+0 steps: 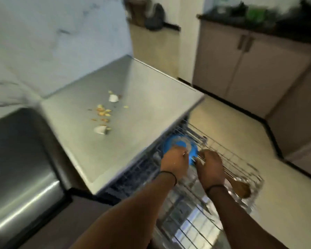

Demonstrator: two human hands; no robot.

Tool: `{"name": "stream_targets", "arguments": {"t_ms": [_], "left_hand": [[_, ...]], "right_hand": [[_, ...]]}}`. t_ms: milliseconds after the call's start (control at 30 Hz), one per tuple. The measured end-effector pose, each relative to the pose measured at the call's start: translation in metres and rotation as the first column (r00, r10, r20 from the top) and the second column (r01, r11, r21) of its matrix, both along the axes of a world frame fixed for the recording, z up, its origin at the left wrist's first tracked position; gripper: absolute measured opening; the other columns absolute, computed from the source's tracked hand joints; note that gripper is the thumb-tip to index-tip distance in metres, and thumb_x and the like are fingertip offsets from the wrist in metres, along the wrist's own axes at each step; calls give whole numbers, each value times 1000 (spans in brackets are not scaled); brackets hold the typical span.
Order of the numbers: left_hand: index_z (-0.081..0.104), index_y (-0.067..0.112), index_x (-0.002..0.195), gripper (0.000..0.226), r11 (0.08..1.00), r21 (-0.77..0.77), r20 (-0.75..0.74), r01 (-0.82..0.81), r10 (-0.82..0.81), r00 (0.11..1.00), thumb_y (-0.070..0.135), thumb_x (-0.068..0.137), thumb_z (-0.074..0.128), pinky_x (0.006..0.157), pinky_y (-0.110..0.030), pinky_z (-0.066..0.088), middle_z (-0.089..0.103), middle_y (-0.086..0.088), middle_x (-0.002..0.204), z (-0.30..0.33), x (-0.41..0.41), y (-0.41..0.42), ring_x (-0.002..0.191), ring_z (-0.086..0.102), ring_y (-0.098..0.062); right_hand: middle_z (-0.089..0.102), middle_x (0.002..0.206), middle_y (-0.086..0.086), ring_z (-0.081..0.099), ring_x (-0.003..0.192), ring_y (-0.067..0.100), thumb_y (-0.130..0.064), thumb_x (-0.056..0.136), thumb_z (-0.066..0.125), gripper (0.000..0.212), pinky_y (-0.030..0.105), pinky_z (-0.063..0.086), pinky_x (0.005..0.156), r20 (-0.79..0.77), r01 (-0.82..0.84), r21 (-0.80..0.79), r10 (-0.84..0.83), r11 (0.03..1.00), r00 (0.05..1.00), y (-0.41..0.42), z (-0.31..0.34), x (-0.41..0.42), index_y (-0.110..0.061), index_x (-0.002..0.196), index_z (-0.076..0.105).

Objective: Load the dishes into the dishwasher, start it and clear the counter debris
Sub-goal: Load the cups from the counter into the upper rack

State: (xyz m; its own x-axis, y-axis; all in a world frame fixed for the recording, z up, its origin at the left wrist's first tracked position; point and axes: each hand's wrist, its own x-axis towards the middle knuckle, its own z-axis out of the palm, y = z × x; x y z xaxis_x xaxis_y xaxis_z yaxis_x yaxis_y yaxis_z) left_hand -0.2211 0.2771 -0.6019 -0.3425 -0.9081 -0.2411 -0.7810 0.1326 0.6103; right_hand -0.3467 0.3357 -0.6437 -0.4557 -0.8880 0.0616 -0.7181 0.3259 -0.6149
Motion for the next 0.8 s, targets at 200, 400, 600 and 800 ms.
{"name": "stream_targets", "arguments": {"t_ms": [200, 400, 600, 800], "left_hand": [[69, 15, 103, 23, 838, -362, -168, -410, 374, 912, 28, 97, 50, 89, -35, 45, 63, -9, 109, 140, 131, -36, 102, 59, -27], [69, 18, 103, 26, 587, -457, -266, -669, 627, 732, 30, 95, 47, 83, -34, 50, 63, -5, 106, 215, 290, -16, 96, 61, -24], [68, 12, 97, 19, 261, -533, -275, -805, 846, 457, 22, 92, 53, 77, -36, 50, 65, -10, 96, 213, 475, 79, 89, 61, -26], [65, 13, 105, 19, -50, -522, -224, -851, 971, 80, 23, 92, 57, 74, -24, 37, 62, -9, 102, 196, 560, 161, 92, 58, -21]], "right_hand": [[63, 82, 12, 58, 83, 33, -13, 81, 68, 7, 34, 36, 74, -20, -274, -327, 284, 904, 959, -94, 121, 127, -10, 85, 64], [60, 82, -1, 54, 79, 20, -20, 84, 65, 4, 25, 32, 68, 46, -555, -352, 607, 754, 794, -111, 185, 305, -18, 85, 62], [65, 82, 3, 58, 76, 20, -26, 79, 67, 14, 29, 46, 71, 161, -876, -250, 909, 413, 384, -37, 193, 503, -16, 89, 66], [57, 120, -2, 55, 102, 12, -35, 73, 80, 63, 20, 43, 82, 189, -998, -22, 981, 53, 48, 15, 191, 601, -18, 128, 54]]}}
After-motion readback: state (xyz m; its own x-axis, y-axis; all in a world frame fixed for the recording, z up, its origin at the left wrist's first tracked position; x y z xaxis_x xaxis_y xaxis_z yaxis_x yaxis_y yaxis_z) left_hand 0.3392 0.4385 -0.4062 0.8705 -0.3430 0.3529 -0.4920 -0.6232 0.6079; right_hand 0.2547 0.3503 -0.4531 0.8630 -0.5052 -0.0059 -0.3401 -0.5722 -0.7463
